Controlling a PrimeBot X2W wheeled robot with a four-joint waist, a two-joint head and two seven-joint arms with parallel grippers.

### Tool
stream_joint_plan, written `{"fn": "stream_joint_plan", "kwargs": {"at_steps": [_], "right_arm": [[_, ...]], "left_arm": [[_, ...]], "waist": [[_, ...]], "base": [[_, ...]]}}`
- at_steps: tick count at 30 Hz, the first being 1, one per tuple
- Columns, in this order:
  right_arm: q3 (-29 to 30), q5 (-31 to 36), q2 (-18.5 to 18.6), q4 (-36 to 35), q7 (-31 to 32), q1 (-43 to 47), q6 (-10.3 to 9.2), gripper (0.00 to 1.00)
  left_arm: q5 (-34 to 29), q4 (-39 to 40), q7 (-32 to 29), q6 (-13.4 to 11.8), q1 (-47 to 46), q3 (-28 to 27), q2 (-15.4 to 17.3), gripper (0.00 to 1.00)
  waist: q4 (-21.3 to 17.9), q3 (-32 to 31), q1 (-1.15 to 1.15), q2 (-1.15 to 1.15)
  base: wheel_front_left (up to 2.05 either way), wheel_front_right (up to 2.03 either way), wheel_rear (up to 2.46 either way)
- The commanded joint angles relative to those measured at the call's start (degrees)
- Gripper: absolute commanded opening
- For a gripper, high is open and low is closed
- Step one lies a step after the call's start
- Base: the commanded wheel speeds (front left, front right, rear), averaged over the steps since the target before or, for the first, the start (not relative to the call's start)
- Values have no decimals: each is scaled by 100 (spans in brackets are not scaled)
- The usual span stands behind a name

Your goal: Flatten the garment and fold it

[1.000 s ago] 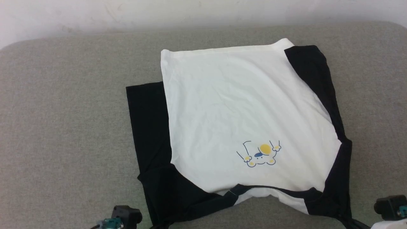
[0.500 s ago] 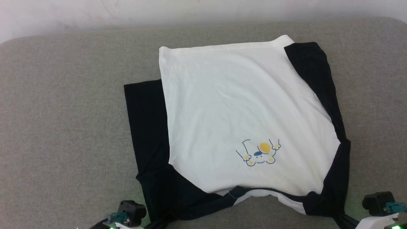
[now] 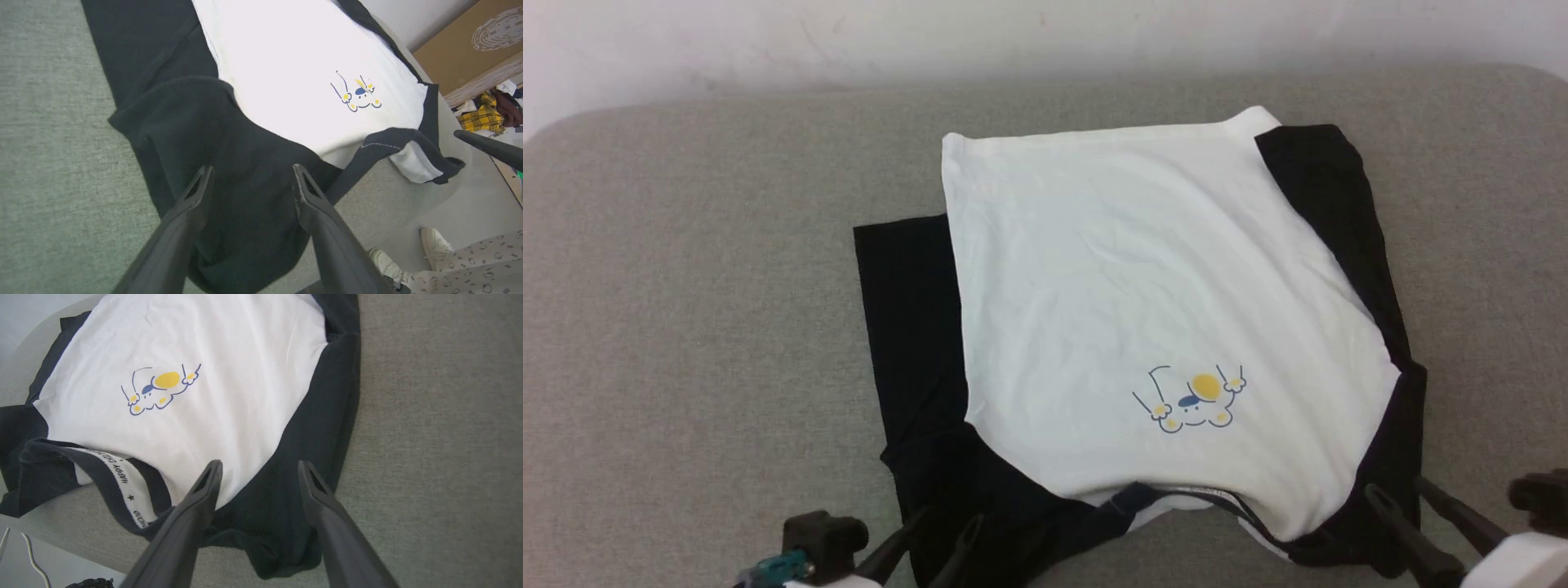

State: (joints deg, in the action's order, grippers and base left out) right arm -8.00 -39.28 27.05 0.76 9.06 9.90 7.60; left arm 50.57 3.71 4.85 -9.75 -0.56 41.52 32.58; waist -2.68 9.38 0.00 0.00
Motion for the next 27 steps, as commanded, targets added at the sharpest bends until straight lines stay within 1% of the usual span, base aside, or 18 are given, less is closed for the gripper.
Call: {"fn": "stream_joint_plan", "kwargs": {"at_steps": [1, 3, 5, 6, 7, 8, 11, 13, 15, 18, 20, 21, 24, 27], "right_arm": [[125, -79, -10, -208, 29, 175, -11, 100], [360, -114, -36, -537, 53, 352, -11, 100], [694, 10, -130, -818, -81, 457, -11, 100], [866, 123, -220, -933, -170, 489, -11, 100], [866, 123, -220, -933, -170, 489, -11, 100], [1035, 275, -336, -1048, -300, 487, -11, 100], [1414, 835, -735, -1284, -723, 423, -11, 100], [1560, 1215, -1026, -1395, -1023, 364, -11, 100], [1666, 1520, -1342, -1442, -1304, 309, -11, 100], [1706, 2081, -1667, -1413, -1710, 260, -11, 100], [1720, 2418, -1896, -1332, -1951, 244, -11, 100], [1706, 2548, -1993, -1282, -2030, 245, -11, 100], [1645, 2801, -2212, -1148, -2181, 262, -11, 100], [1576, 2868, -2303, -1033, -2261, 245, -11, 100]], "left_arm": [[122, 237, 44, -81, 184, -104, 74, 100], [223, 620, 140, -209, 350, -277, 176, 100], [108, 922, 436, -435, 409, -519, 245, 100], [11, 1032, 589, -545, 419, -621, 249, 100], [11, 1032, 589, -545, 419, -621, 249, 100], [-114, 1133, 743, -663, 398, -750, 206, 100], [-589, 1293, 975, -911, 335, -1090, -86, 100], [-1082, 1363, 1006, -1023, 281, -1314, -392, 100], [-1671, 1431, 1011, -1066, 295, -1552, -762, 100], [-2534, 1442, 1012, -1001, 446, -1812, -1239, 100], [-2935, 1465, 1013, -919, 578, -1982, -1578, 100], [-3125, 1444, 1013, -852, 656, -2039, -1694, 100], [-3483, 1327, 1014, -642, 870, -2229, -2030, 100], [-3701, 1167, 1014, -413, 986, -2422, -2248, 100]], "waist": [[31, -85, 0, 0], [51, -144, 0, 0], [74, -191, 0, 0], [81, -202, 0, 0], [81, -202, 0, 0], [91, -212, 0, 0], [104, -222, 0, 0], [109, -214, 0, 0], [102, -202, 0, 0], [81, -173, 0, 0], [76, -157, 0, 0], [74, -151, 0, 0], [69, -127, 0, 0], [62, -97, 0, 0]], "base": [[0, 0, 0], [0, 0, 0], [0, 0, 0], [0, 0, 0], [0, 0, 0], [0, 0, 0], [0, 0, 0], [0, 0, 0], [0, 0, 0], [0, 0, 0], [0, 0, 0], [0, 0, 0], [0, 0, 0], [0, 0, 0]]}}
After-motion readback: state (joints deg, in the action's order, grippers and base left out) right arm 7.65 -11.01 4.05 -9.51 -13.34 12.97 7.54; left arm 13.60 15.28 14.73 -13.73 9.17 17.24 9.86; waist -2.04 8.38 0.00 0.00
